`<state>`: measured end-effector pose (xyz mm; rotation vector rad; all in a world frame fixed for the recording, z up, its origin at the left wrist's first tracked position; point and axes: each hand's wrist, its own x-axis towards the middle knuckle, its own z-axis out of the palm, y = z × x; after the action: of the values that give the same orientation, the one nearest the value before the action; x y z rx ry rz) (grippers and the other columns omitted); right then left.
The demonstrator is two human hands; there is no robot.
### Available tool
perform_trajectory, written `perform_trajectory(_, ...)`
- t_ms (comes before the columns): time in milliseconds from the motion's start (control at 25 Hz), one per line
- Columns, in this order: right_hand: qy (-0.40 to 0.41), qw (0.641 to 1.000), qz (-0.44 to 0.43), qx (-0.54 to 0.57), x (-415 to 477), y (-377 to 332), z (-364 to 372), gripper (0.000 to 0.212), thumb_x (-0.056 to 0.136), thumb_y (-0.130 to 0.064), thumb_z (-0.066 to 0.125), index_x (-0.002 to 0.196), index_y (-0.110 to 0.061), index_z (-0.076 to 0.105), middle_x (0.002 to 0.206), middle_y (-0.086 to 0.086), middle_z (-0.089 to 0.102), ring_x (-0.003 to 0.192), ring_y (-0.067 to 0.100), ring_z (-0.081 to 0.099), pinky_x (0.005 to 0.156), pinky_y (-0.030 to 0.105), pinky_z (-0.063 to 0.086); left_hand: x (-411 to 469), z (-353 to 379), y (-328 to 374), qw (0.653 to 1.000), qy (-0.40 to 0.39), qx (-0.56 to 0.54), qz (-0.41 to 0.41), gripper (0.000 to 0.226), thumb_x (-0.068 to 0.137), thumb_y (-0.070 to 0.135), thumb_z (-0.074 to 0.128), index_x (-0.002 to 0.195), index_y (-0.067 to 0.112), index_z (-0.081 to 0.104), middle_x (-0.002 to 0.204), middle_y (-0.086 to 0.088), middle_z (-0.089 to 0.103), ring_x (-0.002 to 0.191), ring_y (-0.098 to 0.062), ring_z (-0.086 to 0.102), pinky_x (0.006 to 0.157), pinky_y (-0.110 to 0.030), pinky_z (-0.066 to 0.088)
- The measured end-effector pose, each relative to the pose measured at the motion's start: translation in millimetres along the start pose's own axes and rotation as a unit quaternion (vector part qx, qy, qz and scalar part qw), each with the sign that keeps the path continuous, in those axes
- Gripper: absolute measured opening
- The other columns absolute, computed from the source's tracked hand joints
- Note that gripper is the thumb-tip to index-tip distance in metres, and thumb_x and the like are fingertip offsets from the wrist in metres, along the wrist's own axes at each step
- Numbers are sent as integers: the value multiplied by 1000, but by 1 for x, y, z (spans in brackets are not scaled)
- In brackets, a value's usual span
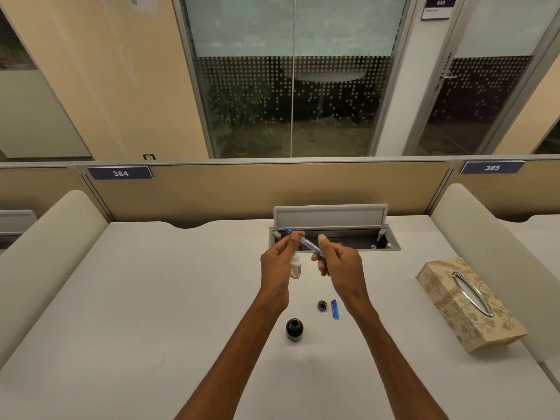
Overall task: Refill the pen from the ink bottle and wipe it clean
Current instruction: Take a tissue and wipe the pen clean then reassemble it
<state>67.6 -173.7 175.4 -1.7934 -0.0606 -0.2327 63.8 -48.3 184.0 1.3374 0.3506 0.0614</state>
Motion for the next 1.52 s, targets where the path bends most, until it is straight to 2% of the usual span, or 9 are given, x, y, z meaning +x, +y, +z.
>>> perform_trajectory(120, -31, 998, 59, 11, 0, -3, -2, 41, 92, -55, 43, 72, -30, 68, 57, -6, 67, 48, 4, 62, 52, 16, 50, 0, 1, -1, 1000, 17, -12, -16, 37, 90, 35, 62, 118, 13, 70, 111, -5, 70, 102, -22, 56, 93, -41, 49)
perform_trajectory(240, -28, 1000, -11, -10, 0, 1, -4, 14, 87, -43, 67, 95, -33, 64, 91, -11, 71, 78, -2, 66, 65, 12, 53, 3, -3, 0, 999, 26, -34, -21, 36, 89, 34, 64, 117, 12, 71, 111, -8, 72, 103, -22, 57, 94, -40, 48)
perform_trajectory(640, -21, 997, -44, -65, -5, 8, 3, 10, 90, -29, 68, 93, -37, 62, 85, -24, 64, 79, -7, 64, 67, 6, 49, 5, -5, -8, 1000, 20, -3, -10, 35, 88, 37, 64, 114, 16, 73, 111, -4, 72, 105, -21, 58, 86, -29, 49)
perform_trajectory(800, -23, 999, 11, -48, -8, 6, 5, 16, 91, -50, 53, 92, -37, 62, 82, -22, 65, 76, -5, 66, 68, 10, 44, 5, -6, -9, 1000, 19, 8, 1, 31, 88, 37, 65, 111, 17, 73, 101, 4, 71, 95, -13, 59, 71, -18, 43)
perform_trajectory(920, -15, 996, -38, -78, -11, 7, 6, 17, 89, -33, 69, 101, -31, 58, 91, -21, 61, 85, 4, 63, 74, 18, 53, 5, -7, -10, 1000, 20, 11, 0, 26, 87, 37, 66, 106, 21, 74, 95, 9, 71, 91, -10, 59, 70, -17, 43)
perform_trajectory(1040, -31, 997, -1, -67, -11, 7, 8, 8, 98, -30, 54, 98, -25, 61, 85, -15, 66, 83, 8, 68, 80, 28, 57, 4, -7, -11, 1000, 8, 20, 0, 34, 85, 41, 65, 110, 19, 74, 100, 7, 70, 90, -8, 58, 76, -23, 43)
perform_trajectory(1200, -15, 997, -24, -70, -14, 6, 8, 18, 90, -32, 66, 104, -25, 57, 95, -12, 63, 85, 7, 63, 72, 16, 52, 3, -8, -8, 1000, 7, 16, 4, 36, 77, 49, 65, 103, 26, 74, 91, 16, 70, 89, -7, 60, 66, -15, 43)
perform_trajectory(1360, -14, 999, 36, -36, -13, 4, 9, 19, 100, -35, 48, 90, -27, 63, 82, -8, 68, 78, 12, 66, 81, 35, 56, 2, -8, -9, 1000, 4, 19, -6, 27, 85, 42, 66, 104, 25, 75, 94, 12, 70, 92, -10, 58, 72, -21, 44)
perform_trajectory(1520, -6, 998, -18, -65, -16, 5, 9, 15, 91, -34, 64, 99, -25, 57, 89, -12, 63, 82, 11, 65, 70, 17, 54, 1, -7, -10, 1000, 2, 15, -11, 24, 86, 41, 66, 102, 26, 75, 91, 15, 69, 90, -9, 58, 71, -21, 45)
